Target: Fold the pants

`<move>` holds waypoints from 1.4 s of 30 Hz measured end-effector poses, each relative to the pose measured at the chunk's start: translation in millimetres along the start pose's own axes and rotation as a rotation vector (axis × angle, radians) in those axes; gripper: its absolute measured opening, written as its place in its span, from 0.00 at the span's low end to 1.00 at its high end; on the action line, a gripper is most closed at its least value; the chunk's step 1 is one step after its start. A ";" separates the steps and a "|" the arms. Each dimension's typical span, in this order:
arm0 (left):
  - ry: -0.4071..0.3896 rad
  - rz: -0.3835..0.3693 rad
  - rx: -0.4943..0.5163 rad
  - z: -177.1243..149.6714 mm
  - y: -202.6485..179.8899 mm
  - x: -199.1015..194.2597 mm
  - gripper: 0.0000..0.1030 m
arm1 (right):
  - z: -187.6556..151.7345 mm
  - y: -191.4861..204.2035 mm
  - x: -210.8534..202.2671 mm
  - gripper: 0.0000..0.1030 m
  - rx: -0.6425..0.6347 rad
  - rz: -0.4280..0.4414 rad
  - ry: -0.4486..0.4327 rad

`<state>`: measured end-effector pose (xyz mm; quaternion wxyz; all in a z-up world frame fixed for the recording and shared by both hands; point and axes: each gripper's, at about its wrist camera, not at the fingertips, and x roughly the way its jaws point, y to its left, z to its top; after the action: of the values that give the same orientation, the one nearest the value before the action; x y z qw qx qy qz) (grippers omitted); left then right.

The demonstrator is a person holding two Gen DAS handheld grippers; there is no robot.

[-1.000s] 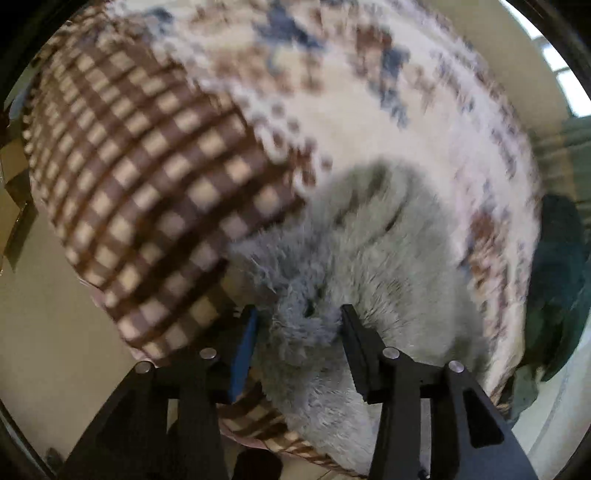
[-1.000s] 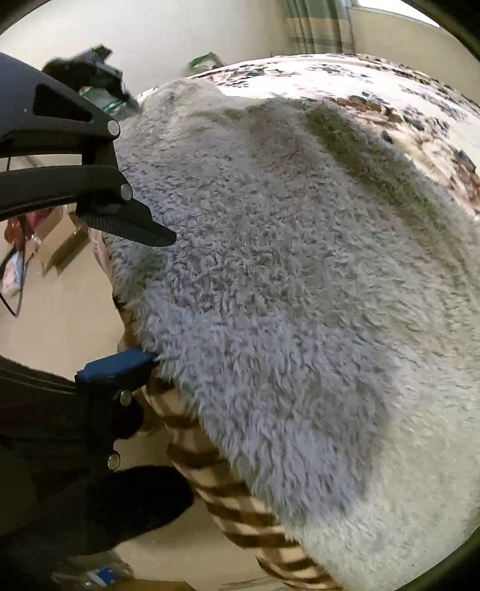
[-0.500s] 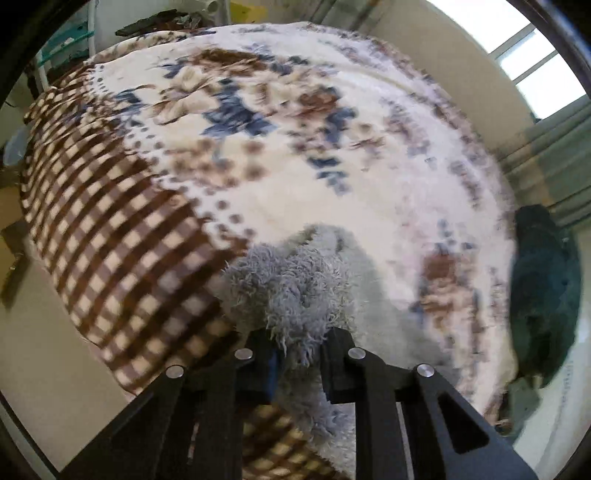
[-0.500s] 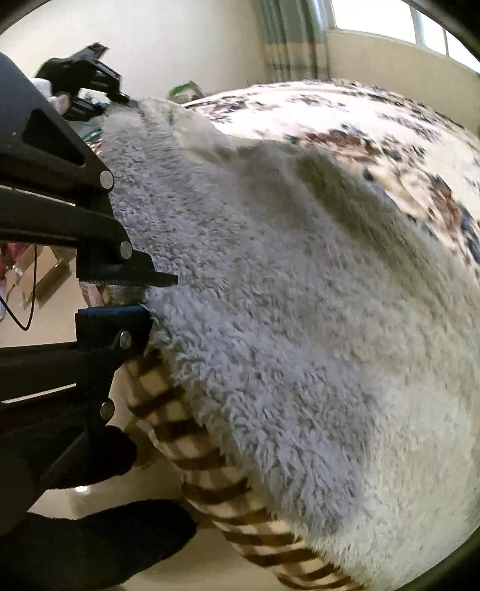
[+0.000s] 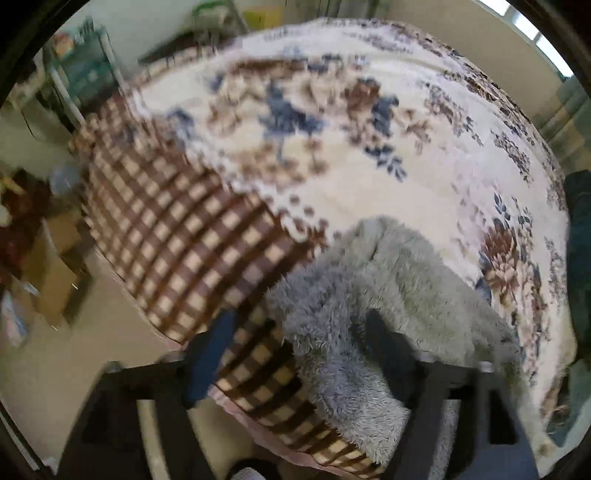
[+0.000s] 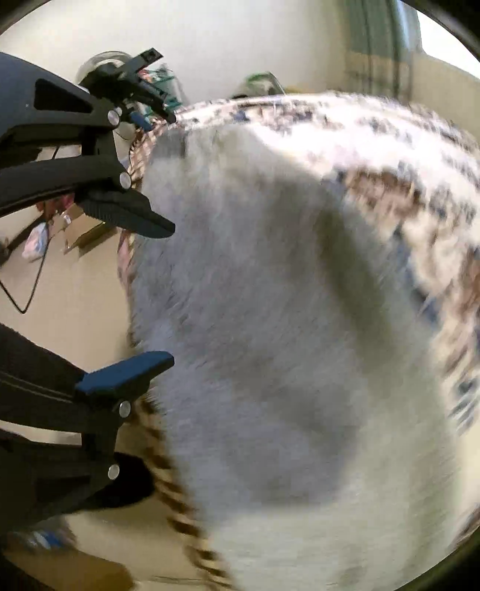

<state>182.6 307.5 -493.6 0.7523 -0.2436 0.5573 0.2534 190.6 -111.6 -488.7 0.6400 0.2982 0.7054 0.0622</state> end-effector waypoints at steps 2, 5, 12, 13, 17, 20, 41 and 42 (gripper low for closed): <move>-0.016 0.007 0.037 -0.5 -15.0 -3.0 0.78 | 34.9 23.7 -5.1 0.68 -0.042 0.034 -0.027; -0.001 0.010 0.124 -3.4 -54.3 7.2 0.81 | 109.7 60.7 20.7 0.69 -0.127 0.032 -0.031; 0.129 0.006 0.283 -33.9 -138.2 81.5 0.81 | 196.1 73.2 141.7 0.69 -0.092 -0.042 0.322; 0.147 0.024 0.314 -39.1 -145.1 94.2 0.81 | 192.7 72.2 151.5 0.69 -0.103 -0.071 0.377; 0.179 0.056 0.372 -51.1 -149.4 130.7 0.87 | 188.3 79.4 150.9 0.68 -0.187 0.000 0.380; 0.176 0.023 0.359 -49.0 -143.5 141.1 0.94 | 197.5 68.2 151.3 0.68 -0.121 0.045 0.299; 0.178 0.037 0.301 -26.5 -144.3 106.5 1.00 | 227.7 62.5 88.7 0.63 -0.161 0.171 0.308; 0.172 0.058 0.308 -25.9 -146.2 104.2 1.00 | 220.8 61.8 100.4 0.64 -0.181 0.120 0.344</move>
<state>285.6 192.1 -588.3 0.7225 -0.1300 0.6586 0.1651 418.9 -75.9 -584.8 0.5295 0.2660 0.7767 0.2135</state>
